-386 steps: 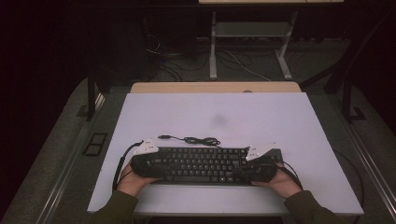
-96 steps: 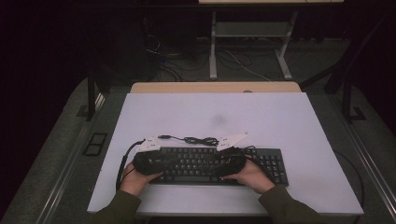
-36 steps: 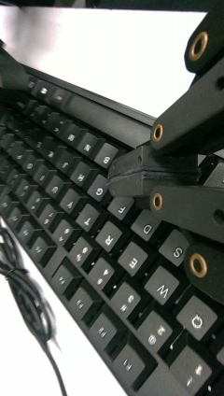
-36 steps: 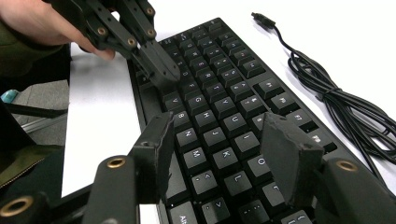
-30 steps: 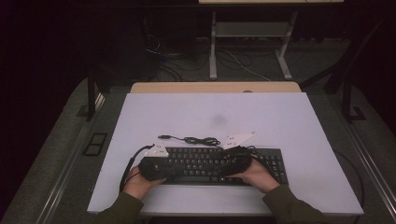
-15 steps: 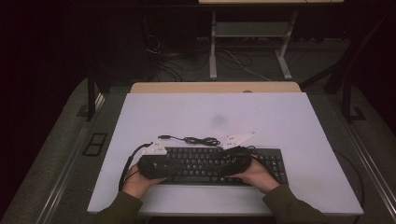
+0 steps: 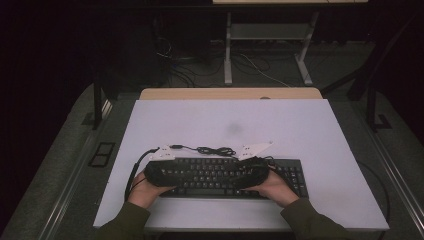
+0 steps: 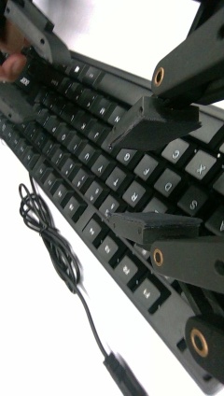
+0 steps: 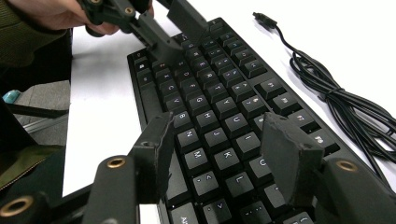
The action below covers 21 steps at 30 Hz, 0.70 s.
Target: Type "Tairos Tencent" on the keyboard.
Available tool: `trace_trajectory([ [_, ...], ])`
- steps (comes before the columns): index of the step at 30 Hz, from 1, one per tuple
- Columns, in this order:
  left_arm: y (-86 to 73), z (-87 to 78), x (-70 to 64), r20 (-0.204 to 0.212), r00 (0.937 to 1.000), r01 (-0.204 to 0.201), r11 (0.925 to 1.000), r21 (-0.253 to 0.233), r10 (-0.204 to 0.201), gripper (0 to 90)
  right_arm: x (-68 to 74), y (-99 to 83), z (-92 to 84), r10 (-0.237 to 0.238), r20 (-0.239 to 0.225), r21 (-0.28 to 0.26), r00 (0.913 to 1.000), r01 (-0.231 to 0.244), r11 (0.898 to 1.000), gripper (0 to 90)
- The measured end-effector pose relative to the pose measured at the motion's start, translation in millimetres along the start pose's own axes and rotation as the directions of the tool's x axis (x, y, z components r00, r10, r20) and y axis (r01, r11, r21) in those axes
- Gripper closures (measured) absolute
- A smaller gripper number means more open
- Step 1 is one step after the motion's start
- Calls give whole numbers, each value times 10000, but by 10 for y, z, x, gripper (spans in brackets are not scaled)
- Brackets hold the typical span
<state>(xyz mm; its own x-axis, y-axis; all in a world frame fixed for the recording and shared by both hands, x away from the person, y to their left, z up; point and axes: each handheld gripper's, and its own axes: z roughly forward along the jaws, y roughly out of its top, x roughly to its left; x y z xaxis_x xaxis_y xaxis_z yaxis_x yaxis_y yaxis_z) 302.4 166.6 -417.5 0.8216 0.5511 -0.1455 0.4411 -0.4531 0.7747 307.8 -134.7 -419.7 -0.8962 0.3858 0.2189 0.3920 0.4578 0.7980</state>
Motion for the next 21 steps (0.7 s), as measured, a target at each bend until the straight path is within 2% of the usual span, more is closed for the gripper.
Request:
trace_trajectory([
  [5,8,-2,65,-110,9999,107,9999,-77,-107,568,-1,-1,5,1,-8,0,10000,-1,10000,437],
  [12,28,-7,117,-256,9996,91,9999,-128,-94,645,-2,-2,8,15,-16,2,10000,-15,10000,437],
  [15,30,-9,138,-315,9994,121,9998,-131,-125,734,-2,-2,4,2,-5,0,10000,-2,10000,437],
  [16,29,-10,149,-331,9994,131,9998,-124,-135,734,-2,-2,5,7,-3,2,10000,-7,10000,437],
  [18,25,-6,172,-336,9994,111,9999,-94,-114,805,-4,-2,6,13,5,-6,10000,-13,10000,437],
  [19,23,-4,179,-329,9993,146,9999,-62,-148,874,-2,-1,6,15,8,-1,10000,-15,10000,437],
  [21,20,5,193,-308,9993,201,9998,-68,-203,887,-1,-1,7,15,9,-1,10000,-15,10000,437],
])
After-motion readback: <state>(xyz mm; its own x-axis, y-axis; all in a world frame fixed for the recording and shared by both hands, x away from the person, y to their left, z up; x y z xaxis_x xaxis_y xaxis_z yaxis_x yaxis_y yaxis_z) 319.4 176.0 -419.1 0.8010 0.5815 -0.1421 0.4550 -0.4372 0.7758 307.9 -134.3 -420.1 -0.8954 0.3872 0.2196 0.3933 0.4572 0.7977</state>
